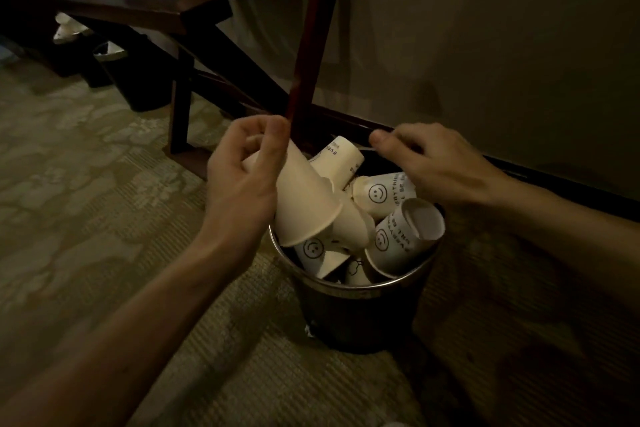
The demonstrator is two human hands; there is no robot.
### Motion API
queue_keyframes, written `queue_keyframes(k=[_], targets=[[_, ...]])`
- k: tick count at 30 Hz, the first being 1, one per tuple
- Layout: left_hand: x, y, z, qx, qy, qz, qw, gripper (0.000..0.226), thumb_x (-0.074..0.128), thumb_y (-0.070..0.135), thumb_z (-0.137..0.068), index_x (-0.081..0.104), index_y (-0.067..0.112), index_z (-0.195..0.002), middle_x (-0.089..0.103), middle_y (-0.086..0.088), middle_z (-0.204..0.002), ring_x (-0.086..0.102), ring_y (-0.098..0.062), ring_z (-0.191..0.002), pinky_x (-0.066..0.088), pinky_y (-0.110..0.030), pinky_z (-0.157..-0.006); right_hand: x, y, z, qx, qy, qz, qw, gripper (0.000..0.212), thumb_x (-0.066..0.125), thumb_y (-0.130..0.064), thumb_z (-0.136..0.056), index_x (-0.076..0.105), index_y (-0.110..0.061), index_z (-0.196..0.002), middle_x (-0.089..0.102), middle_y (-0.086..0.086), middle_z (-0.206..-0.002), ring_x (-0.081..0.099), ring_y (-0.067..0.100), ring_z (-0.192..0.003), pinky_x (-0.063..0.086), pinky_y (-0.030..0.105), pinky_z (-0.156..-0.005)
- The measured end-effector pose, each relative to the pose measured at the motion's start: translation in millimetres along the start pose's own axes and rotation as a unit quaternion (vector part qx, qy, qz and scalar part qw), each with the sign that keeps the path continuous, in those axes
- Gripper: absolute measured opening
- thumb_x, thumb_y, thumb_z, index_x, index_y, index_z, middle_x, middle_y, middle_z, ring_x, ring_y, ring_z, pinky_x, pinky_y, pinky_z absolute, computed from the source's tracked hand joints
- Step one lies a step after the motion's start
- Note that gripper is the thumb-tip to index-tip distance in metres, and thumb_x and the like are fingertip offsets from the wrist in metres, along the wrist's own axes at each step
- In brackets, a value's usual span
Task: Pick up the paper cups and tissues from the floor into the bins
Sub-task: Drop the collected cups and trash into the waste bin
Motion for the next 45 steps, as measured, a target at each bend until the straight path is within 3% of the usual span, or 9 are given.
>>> queue_keyframes(k=[3,7,14,20,25,29,33,37,45], targets=[[3.3,-10.8,13.9,0.004,0.02,0.066,0.998,0.052,0.047,0.066,-0.083,0.059,0.028,-0.117,0.065,0.03,-0.095,0.066,0.001,-0.088,0.056,-0.026,-0.07,15.7,-17.0,8.4,-0.047,-0.085,0.051,0.994,0.064,0.041,-0.093,-0.064,0.06,-0.042,-0.099,0.054,-0.014,-0.109,0.044,0.005,-0.107,0.037,0.032,-0.085],[16.5,-20.2,36.8,0.051,-0.005,0.053,0.997,0.048,0.043,0.067,-0.09,0.057,0.038,-0.126,0.061,0.017,-0.121,0.064,-0.003,-0.107,0.058,-0.025,-0.075,29.3,-40.2,18.8,-0.074,-0.2,0.031,0.976,0.069,0.055,-0.089,-0.053,0.06,-0.045,-0.106,0.059,-0.025,-0.106,0.054,-0.005,-0.098,0.047,0.026,-0.082],[19.4,-30.2,52.7,0.207,-0.082,-0.161,0.961,0.064,0.025,0.066,-0.094,0.035,0.03,-0.146,0.033,0.014,-0.119,0.041,0.012,-0.107,0.04,-0.003,-0.084,23.2,-43.4,22.8,-0.101,-0.233,0.062,0.965,0.049,0.071,-0.067,-0.069,0.053,-0.045,-0.108,0.052,-0.023,-0.108,0.05,-0.003,-0.093,0.042,0.022,-0.073],[2.5,-34.3,49.2,0.179,-0.113,-0.153,0.965,0.045,0.042,0.064,-0.092,0.053,0.037,-0.126,0.044,0.002,-0.12,0.048,0.007,-0.106,0.046,-0.006,-0.074,35.5,-35.2,29.0,-0.128,-0.258,0.184,0.94,0.082,0.073,-0.068,-0.067,0.037,-0.04,-0.134,0.038,-0.018,-0.124,0.04,0.001,-0.105,0.039,0.022,-0.083],[-10.8,-7.1,34.3,0.143,-0.057,0.003,0.988,0.024,0.05,0.048,-0.088,0.047,0.034,-0.108,0.057,0.022,-0.108,0.063,0.0,-0.097,0.052,-0.012,-0.062,-2.9,-54.7,16.8,-0.097,-0.226,-0.031,0.969,0.069,0.072,-0.062,-0.061,0.05,-0.044,-0.123,0.056,-0.019,-0.115,0.06,0.0,-0.1,0.055,0.018,-0.072],[-1.0,11.8,10.2,0.147,-0.061,0.008,0.987,0.022,0.059,0.043,-0.094,0.045,0.032,-0.106,0.053,0.008,-0.11,0.066,-0.003,-0.096,0.055,-0.016,-0.062,-35.3,-57.2,3.6,-0.073,-0.12,-0.159,0.977,0.058,0.068,-0.057,-0.063,0.049,-0.041,-0.117,0.063,-0.01,-0.111,0.066,-0.003,-0.092,0.054,0.011,-0.064],[28.6,-10.8,-11.9,0.06,-0.162,-0.1,0.98,0.036,0.065,0.038,-0.084,0.05,0.026,-0.115,0.058,0.009,-0.108,0.064,-0.002,-0.095,0.054,-0.014,-0.067,-32.6,-33.0,-0.6,-0.02,-0.049,-0.095,0.994,0.057,0.068,-0.055,-0.07,0.048,-0.035,-0.12,0.055,-0.014,-0.11,0.059,0.006,-0.097,0.055,0.021,-0.069],[40.6,-39.9,-9.6,0.043,-0.268,-0.205,0.941,0.043,0.063,0.048,-0.082,0.05,0.041,-0.123,0.066,0.012,-0.102,0.065,0.005,-0.089,0.059,-0.021,-0.068,-9.1,-8.6,2.1,0.017,-0.092,0.009,0.996,0.05,0.067,-0.056,-0.08,0.043,-0.041,-0.122,0.049,-0.02,-0.101,0.053,0.001,-0.091,0.043,0.017,-0.064],[46.8,-41.0,-3.3,0.096,-0.289,-0.205,0.93,0.059,0.056,0.055,-0.087,0.032,0.055,-0.141,0.053,0.02,-0.122,0.058,0.011,-0.101,0.055,-0.013,-0.072,-2.2,-0.9,3.3,0.049,-0.055,0.061,0.995,0.056,0.053,-0.069,-0.083,0.05,-0.029,-0.122,0.051,-0.014,-0.092,0.054,0.004,-0.082,0.042,0.02,-0.059]])
Point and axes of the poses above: each hand's wrist, its own z-axis away from the middle knuckle, its own x-axis out of the palm, y = z × x, the point moved 5 cm from there along -z, towards the middle knuckle
